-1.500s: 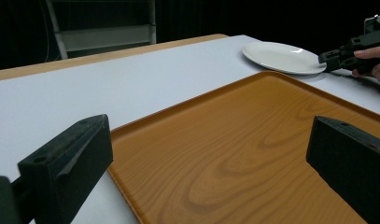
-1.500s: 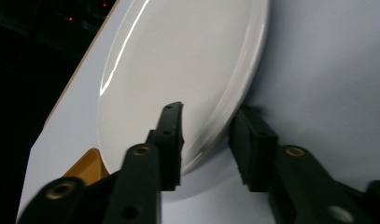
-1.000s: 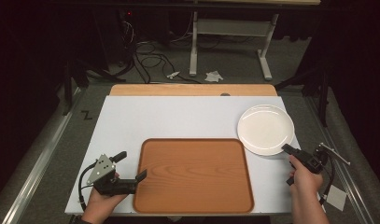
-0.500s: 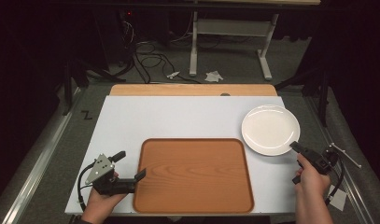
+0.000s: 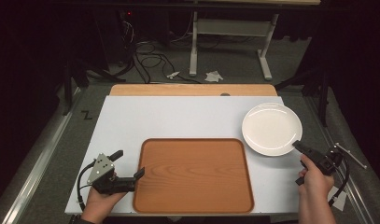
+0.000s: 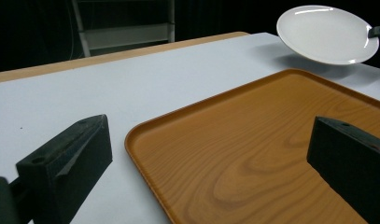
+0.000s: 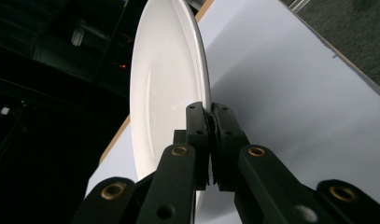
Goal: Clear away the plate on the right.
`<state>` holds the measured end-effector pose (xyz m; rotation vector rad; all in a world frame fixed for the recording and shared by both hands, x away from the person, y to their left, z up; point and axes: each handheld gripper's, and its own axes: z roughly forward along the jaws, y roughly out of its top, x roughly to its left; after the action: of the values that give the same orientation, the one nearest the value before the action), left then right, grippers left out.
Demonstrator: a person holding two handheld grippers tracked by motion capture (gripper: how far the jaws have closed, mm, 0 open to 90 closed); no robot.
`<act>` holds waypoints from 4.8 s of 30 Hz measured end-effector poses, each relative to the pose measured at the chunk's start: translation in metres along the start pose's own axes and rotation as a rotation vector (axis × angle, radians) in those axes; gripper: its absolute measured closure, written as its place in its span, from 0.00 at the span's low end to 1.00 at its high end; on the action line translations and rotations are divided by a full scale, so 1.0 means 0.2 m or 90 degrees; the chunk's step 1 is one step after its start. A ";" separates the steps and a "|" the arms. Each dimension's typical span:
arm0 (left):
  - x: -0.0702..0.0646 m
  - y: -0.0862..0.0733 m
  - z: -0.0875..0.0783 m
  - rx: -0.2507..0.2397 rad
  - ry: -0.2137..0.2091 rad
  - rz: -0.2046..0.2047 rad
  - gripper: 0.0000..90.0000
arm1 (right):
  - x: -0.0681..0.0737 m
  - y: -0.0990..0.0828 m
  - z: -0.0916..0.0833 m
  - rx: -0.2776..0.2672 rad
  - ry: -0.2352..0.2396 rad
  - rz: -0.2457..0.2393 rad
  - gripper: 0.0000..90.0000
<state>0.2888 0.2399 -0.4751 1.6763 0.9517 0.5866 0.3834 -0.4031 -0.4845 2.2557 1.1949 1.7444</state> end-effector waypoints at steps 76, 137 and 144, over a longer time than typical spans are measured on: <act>0.00 0.03 -0.02 -0.034 -0.012 0.019 0.00 | 0.36 -0.45 0.13 0.303 0.148 -0.156 1.00; 0.00 0.03 -0.02 -0.028 -0.022 0.024 0.01 | 0.34 -0.56 0.22 0.406 0.038 -0.236 0.95; 0.00 0.03 -0.02 -0.026 -0.023 0.026 0.01 | 0.35 -0.58 0.23 0.415 -0.002 -0.285 0.90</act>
<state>0.2878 0.2402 -0.4683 1.6676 0.8759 0.5964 0.3651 -0.2611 -0.4999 1.9875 2.3083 1.3005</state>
